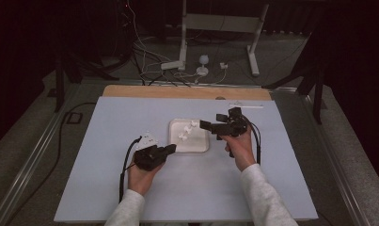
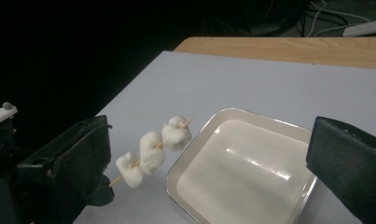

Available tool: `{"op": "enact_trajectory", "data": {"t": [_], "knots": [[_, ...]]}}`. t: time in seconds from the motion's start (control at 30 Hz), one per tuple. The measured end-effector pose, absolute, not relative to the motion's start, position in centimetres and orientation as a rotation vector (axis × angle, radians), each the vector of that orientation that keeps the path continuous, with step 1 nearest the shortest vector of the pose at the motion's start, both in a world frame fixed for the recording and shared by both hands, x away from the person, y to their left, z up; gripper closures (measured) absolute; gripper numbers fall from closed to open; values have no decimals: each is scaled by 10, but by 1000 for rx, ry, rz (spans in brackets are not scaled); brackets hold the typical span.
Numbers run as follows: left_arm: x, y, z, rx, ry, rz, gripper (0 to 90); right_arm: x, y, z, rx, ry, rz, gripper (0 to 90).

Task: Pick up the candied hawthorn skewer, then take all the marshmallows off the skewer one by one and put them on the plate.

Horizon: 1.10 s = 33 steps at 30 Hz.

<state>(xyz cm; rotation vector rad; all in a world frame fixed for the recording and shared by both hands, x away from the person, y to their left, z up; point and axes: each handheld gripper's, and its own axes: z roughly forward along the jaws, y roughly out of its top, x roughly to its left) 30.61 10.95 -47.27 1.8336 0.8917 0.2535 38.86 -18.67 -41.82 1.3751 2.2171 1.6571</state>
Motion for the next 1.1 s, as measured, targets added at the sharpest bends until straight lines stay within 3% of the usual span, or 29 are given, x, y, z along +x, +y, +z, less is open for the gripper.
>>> {"op": "enact_trajectory", "data": {"t": [0.17, 0.4, 0.43, 0.7, 1.0, 1.1], "knots": [[305, 107, -473, 1834, 875, 253, 900, 392, -187, -421, 1392, 2234, 1673, 56], [304, 105, -473, 1832, 862, 254, 900, 396, -187, -422, 1422, 2219, 1726, 233], [304, 105, -473, 1829, 862, 255, 900, 396, -187, -423, 1432, 2229, 1733, 301], [303, 104, -472, 1812, 845, 255, 900, 397, -175, -429, 1417, 2318, 1785, 447], [303, 101, -475, 1814, 853, 250, 900, 398, -166, -436, 1503, 2380, 1873, 723], [303, 98, -477, 1832, 845, 254, 900, 398, -167, -434, 1498, 2385, 1905, 755]]}}
